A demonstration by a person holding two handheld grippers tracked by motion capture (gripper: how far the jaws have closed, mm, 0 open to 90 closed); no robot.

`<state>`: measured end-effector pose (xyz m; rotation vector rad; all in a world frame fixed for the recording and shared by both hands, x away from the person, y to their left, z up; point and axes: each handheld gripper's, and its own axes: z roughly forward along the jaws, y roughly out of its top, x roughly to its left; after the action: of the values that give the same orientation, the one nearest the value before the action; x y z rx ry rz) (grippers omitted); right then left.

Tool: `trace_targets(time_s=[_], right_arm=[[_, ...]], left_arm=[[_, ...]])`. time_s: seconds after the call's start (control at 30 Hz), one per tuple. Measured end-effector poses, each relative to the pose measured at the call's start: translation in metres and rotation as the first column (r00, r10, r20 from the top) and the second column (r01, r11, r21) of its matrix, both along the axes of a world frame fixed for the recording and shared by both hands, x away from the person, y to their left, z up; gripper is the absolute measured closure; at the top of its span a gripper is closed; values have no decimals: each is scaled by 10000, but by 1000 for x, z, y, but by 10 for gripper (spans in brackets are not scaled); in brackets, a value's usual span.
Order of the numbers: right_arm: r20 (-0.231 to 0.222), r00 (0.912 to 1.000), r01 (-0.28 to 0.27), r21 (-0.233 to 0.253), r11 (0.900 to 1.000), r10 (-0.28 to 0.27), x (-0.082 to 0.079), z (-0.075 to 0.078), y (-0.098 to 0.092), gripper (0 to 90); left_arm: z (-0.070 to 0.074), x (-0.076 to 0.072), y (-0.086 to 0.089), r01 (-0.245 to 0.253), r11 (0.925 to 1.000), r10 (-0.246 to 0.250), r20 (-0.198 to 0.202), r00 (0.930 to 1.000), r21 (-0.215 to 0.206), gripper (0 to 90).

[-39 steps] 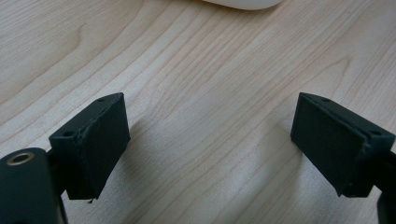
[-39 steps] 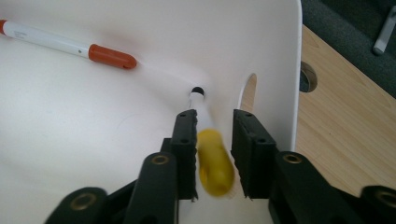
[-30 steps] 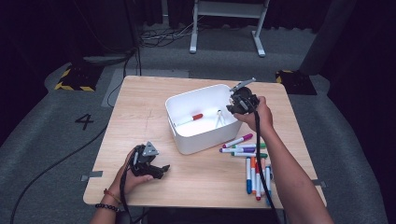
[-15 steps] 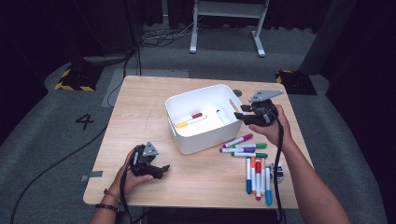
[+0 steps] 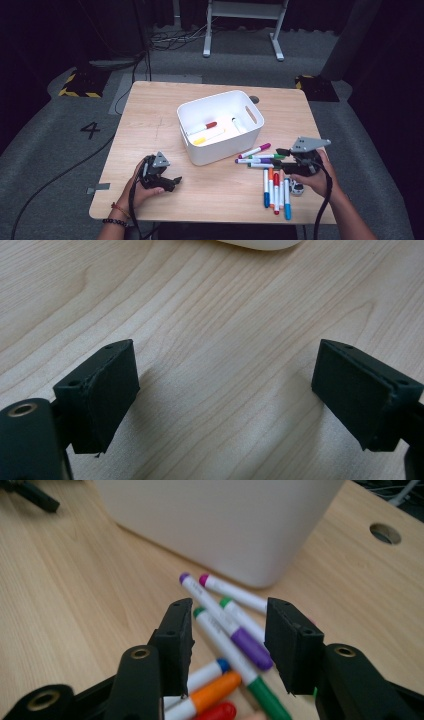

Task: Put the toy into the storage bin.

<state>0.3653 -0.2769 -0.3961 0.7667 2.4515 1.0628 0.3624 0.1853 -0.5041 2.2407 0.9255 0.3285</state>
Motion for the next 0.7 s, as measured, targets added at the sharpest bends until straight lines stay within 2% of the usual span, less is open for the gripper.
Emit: trace_targets(time_s=[0.1, 0.2, 0.33, 0.4, 0.47, 0.57, 0.6, 0.63, 0.7], right_arm=[[-78, 10000, -14, 63, 10000, 14, -18, -13, -10, 537], [-67, 9999, 88, -121, 9999, -89, -37, -26, -23, 533], [-356, 9987, 383, 280, 9989, -373, -57, -40, -39, 521], [-449, 9974, 578, 207, 9981, -568, -67, -48, -45, 507], [-694, 9958, 626, 480, 9969, -592, -74, -55, -52, 504], [-899, 9925, 868, 438, 9953, -826, -83, -64, -57, 487], [-1008, 9916, 872, 584, 9945, -810, -85, -67, -59, 483], [-1103, 9908, 844, 511, 9951, -784, -88, -70, -58, 478], [-927, 9925, 815, 192, 9965, -794, -93, -74, -56, 475]], left_arm=[[0, 0, 0, 3, 10000, -3, 1, 10000, 8, 117], [0, 0, 0, 7, 10000, -8, 27, 10000, 39, 117], [0, 0, 0, 6, 10000, -6, 4, 10000, 15, 117], [0, 0, 0, 4, 10000, -4, 28, 10000, 35, 117], [0, 0, 0, 7, 10000, -7, 22, 10000, 31, 117], [0, 0, 0, 4, 10000, -4, 1, 10000, 8, 117], [0, 0, 0, 7, 10000, -8, 22, 10000, 31, 117], [0, 0, 0, -1, 10000, 1, 4, 10000, 8, 117], [0, 0, 0, 8, 10000, -8, 23, 10000, 33, 117]])
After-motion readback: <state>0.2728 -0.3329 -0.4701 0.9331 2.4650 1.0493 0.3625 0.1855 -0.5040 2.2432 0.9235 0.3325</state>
